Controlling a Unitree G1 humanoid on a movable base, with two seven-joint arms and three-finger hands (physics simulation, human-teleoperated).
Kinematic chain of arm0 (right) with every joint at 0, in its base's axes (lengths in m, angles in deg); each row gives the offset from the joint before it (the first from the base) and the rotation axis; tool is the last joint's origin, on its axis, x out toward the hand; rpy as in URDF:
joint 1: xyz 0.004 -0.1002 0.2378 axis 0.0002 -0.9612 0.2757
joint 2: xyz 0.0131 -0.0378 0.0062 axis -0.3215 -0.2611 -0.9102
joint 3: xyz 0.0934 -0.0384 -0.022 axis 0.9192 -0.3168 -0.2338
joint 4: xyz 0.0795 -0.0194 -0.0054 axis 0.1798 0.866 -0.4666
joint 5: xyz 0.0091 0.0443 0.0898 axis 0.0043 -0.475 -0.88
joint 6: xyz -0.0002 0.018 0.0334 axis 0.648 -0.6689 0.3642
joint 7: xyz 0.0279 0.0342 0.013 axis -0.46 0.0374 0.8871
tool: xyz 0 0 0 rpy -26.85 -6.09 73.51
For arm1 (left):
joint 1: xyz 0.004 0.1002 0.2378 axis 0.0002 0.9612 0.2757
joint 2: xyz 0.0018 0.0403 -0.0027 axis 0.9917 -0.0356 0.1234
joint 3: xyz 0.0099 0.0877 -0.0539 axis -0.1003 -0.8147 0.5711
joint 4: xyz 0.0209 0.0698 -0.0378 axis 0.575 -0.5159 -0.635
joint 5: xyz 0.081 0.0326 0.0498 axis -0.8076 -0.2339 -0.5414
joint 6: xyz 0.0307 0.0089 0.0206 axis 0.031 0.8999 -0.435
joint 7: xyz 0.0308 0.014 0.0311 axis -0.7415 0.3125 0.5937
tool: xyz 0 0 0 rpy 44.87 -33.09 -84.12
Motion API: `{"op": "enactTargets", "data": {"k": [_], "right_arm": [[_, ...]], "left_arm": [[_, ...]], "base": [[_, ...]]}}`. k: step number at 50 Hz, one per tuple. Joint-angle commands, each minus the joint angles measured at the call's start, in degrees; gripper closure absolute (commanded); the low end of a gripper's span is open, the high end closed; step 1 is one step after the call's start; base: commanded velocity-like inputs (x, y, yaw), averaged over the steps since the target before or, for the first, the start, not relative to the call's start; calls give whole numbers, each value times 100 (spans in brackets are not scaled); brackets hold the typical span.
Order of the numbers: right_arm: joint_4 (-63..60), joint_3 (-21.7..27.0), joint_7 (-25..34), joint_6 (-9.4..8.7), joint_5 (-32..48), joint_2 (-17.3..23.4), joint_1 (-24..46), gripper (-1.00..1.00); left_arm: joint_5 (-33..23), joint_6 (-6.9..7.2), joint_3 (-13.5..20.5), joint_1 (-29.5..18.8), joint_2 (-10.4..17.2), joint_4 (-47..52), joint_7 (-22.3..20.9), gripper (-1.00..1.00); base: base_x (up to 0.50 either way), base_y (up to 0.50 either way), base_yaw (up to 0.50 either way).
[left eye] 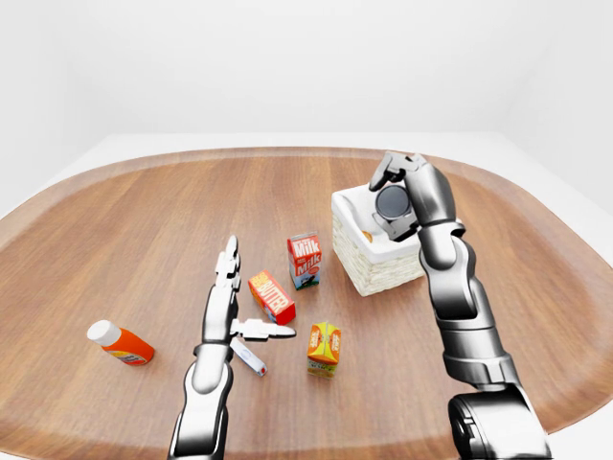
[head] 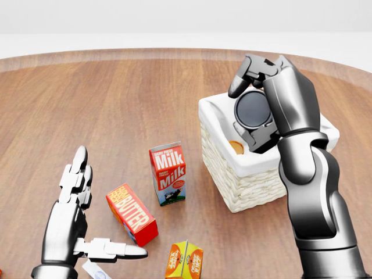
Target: Pick up the alphabet soup and the tomato sauce, and put them in the basket.
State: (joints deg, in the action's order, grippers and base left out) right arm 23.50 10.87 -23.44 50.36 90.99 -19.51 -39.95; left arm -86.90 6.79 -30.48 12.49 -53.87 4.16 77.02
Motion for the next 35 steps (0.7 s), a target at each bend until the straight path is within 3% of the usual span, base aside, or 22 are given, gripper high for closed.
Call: {"op": "enactTargets", "data": {"k": [1,7,14,25,35], "right_arm": [[1162,82,-369,341,185,207,562,100],[1749,26,-490,470,378,315,947,100],[3041,-43,-882,781,449,398,1648,100],[5161,-195,-1641,781,541,412,2732,100],[6444,-270,-2119,781,579,463,3273,100]], "left_arm": [[37,0,16,-57,4,-62,5,-100],[35,0,14,-60,8,-89,6,-100],[31,0,10,-46,11,-66,-10,-100],[11,0,-5,-21,7,-27,-27,-100],[8,0,-5,-41,12,-84,-34,-100]], "base": [[0,0,0],[0,0,0],[0,0,0],[0,0,0],[0,0,0]]}}
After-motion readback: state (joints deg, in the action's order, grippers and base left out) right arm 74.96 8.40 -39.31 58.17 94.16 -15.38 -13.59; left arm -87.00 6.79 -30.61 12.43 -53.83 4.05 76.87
